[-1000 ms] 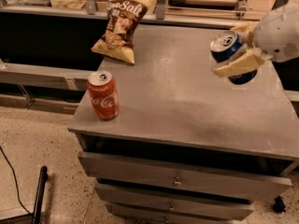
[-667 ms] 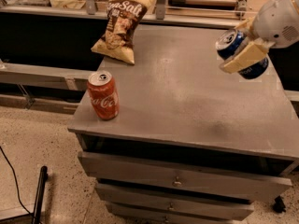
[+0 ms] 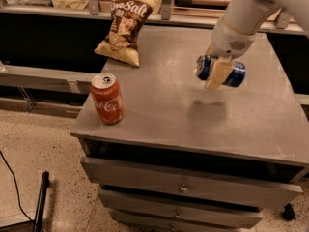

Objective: Knock pepsi can over

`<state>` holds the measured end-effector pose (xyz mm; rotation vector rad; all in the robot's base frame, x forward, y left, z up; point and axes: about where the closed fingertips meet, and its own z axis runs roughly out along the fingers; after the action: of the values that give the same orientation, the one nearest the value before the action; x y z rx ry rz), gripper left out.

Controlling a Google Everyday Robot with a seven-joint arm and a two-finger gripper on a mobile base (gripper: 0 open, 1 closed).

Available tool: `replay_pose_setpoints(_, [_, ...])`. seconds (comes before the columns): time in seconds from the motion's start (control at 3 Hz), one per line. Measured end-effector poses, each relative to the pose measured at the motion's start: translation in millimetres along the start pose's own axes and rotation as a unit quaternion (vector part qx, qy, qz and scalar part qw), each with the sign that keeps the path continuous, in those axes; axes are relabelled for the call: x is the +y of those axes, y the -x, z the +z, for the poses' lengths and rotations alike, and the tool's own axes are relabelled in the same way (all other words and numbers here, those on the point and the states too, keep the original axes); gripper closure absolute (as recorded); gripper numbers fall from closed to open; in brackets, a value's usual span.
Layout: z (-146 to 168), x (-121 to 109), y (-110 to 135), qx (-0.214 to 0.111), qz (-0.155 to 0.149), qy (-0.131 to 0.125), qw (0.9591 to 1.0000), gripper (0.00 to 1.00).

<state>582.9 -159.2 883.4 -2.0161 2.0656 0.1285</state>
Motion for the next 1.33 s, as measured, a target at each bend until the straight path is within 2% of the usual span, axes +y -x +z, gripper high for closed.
replay_pose_setpoints(0.33, [49.7,-2.2,-2.6,0.075,-0.021,0.023,0.9967,0.85])
replay_pose_setpoints(0.67, [58.5,-3.4,-7.7,0.099,-0.026,0.025,0.9944,0.60])
replay_pose_setpoints(1.33, [59.3,-4.4,-7.5,0.098,-0.027,0.025,0.9945,0.15])
